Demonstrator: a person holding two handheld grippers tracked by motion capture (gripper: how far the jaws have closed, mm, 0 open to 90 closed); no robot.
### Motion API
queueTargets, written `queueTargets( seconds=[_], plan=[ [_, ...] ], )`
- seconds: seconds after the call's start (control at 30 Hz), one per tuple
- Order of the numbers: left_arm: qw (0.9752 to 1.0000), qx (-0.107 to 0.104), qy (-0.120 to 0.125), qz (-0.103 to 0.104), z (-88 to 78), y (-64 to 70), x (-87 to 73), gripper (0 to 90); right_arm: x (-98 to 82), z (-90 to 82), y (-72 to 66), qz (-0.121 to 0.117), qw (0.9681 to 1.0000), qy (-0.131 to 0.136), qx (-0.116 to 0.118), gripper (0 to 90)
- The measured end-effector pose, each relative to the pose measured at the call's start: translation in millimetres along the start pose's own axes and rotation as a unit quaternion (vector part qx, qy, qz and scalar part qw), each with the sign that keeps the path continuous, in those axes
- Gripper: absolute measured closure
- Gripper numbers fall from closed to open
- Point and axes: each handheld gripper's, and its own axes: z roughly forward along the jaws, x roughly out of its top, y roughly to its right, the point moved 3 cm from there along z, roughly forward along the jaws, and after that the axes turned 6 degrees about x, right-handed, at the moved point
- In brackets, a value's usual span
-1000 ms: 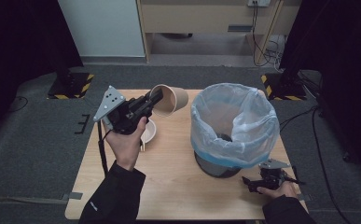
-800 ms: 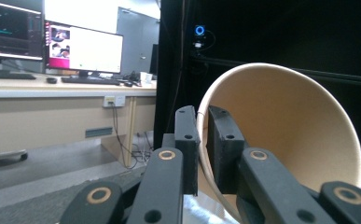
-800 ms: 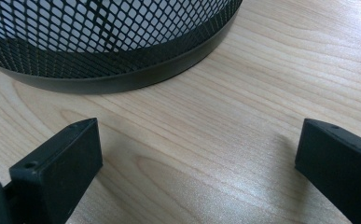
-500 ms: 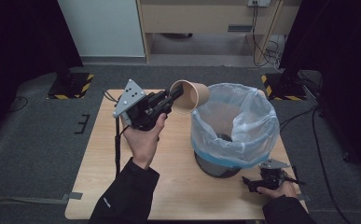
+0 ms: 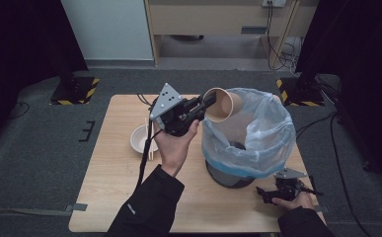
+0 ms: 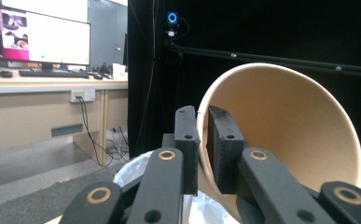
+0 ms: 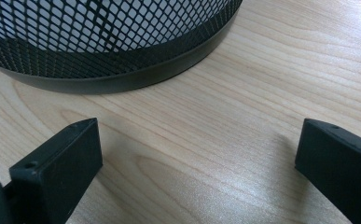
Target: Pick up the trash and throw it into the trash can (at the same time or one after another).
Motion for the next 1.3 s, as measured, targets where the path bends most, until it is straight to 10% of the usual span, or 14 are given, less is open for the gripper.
queueTargets(
  seconds=[0.33,0.57,0.93,1.3],
  plan=[
    [0.9991,-0.017,-0.038,0.012,27.2,7.4,-17.2,81.9,0.0,0.0,0.0,0.000,1.0000,0.000,0.000,0.8],
    [0.9988,-0.027,-0.039,0.008,31.0,4.4,-19.3,65.1,0.0,0.0,0.0,0.000,1.0000,0.000,0.000,0.8],
    [0.9992,0.022,-0.015,0.030,-28.1,-32.1,0.5,52.4,-0.2,-0.2,-0.3,0.001,1.0000,-0.002,0.001,0.8],
    [0.9925,0.108,-0.045,0.038,-84.7,-92.4,-21.9,45.3,-0.2,-0.2,-0.3,0.001,1.0000,-0.002,0.001,0.8]
  ],
)
